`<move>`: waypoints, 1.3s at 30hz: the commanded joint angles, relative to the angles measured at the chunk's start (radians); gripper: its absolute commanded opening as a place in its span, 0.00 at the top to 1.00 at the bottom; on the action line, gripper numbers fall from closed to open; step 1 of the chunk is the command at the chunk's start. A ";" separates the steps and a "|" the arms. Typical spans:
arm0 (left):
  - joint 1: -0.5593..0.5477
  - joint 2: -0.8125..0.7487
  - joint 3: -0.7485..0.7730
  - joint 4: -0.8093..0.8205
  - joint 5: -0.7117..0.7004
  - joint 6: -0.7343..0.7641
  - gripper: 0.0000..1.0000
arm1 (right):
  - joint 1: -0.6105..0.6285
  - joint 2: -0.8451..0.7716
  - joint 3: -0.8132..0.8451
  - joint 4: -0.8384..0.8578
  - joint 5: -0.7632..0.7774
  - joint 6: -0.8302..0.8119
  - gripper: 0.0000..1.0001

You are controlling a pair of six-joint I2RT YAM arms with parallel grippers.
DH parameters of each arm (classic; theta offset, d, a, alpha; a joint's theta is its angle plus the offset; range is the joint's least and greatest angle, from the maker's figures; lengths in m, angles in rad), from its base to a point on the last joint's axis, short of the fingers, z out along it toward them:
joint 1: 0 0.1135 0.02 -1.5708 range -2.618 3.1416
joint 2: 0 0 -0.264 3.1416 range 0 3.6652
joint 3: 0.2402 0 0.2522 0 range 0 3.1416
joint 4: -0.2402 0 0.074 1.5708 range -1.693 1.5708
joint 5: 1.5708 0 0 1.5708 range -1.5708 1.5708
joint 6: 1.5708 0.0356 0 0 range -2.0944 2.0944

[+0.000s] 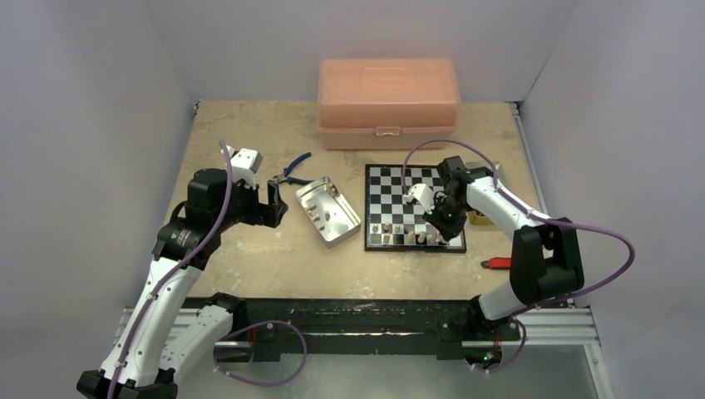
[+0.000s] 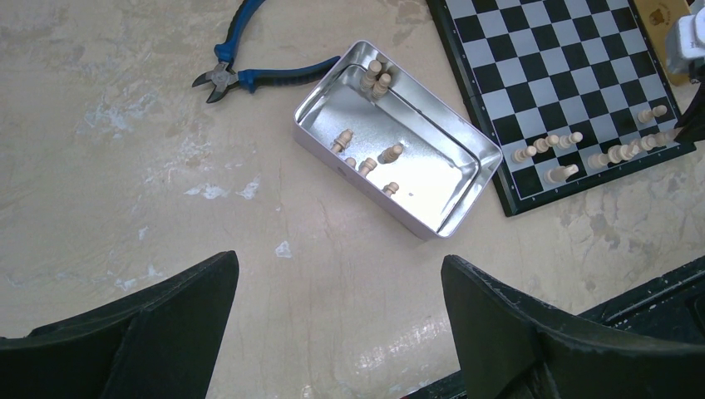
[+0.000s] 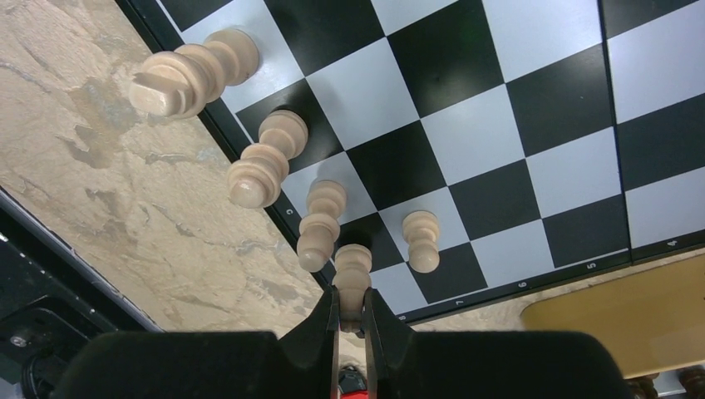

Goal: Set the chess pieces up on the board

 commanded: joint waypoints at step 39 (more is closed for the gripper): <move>0.007 -0.012 -0.002 0.028 -0.005 0.020 0.08 | 0.023 0.006 -0.015 0.052 0.009 0.057 0.85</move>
